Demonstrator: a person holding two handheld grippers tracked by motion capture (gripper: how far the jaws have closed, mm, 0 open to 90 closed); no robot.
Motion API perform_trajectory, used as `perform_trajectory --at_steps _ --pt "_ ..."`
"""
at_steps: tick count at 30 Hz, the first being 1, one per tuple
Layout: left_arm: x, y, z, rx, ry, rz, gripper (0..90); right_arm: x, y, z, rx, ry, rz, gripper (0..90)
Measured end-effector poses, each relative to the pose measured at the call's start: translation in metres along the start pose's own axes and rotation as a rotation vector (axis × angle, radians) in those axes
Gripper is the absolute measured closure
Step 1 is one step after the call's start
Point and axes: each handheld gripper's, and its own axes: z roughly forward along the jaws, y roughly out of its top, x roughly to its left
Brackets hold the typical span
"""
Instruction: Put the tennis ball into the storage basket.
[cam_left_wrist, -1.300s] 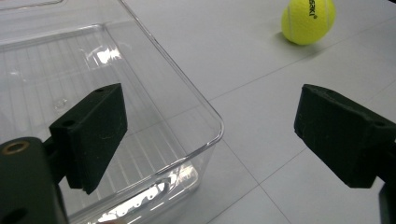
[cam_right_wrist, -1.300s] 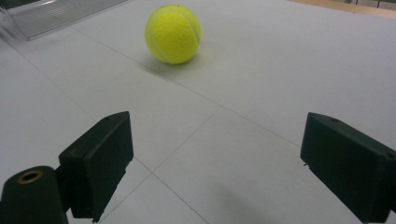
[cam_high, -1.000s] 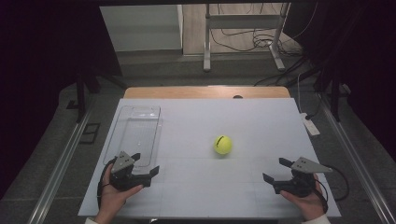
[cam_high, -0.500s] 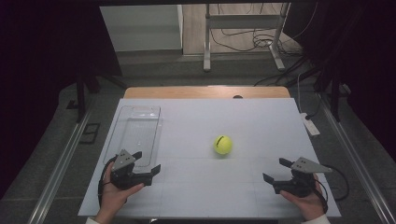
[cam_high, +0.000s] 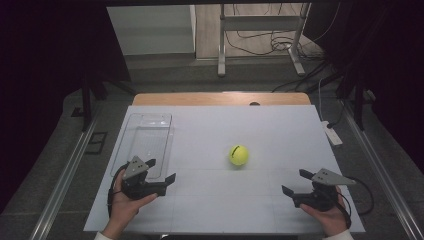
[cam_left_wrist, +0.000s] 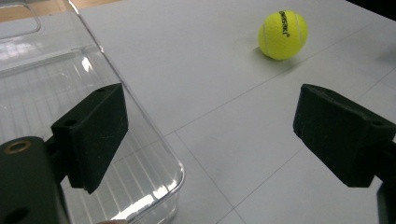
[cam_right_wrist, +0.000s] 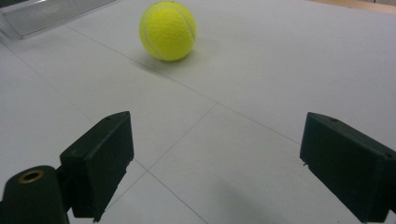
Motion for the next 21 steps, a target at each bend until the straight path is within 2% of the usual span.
perform_trajectory --at_steps 5,21 --pt "-0.004 0.009 0.003 0.010 -0.007 0.015 11.2 0.001 0.000 -0.001 -0.002 -0.004 -0.005 10.2" --pt "-0.009 0.024 0.010 0.034 -0.031 0.040 11.2 0.000 -0.001 -0.001 -0.002 -0.005 -0.001 10.4"
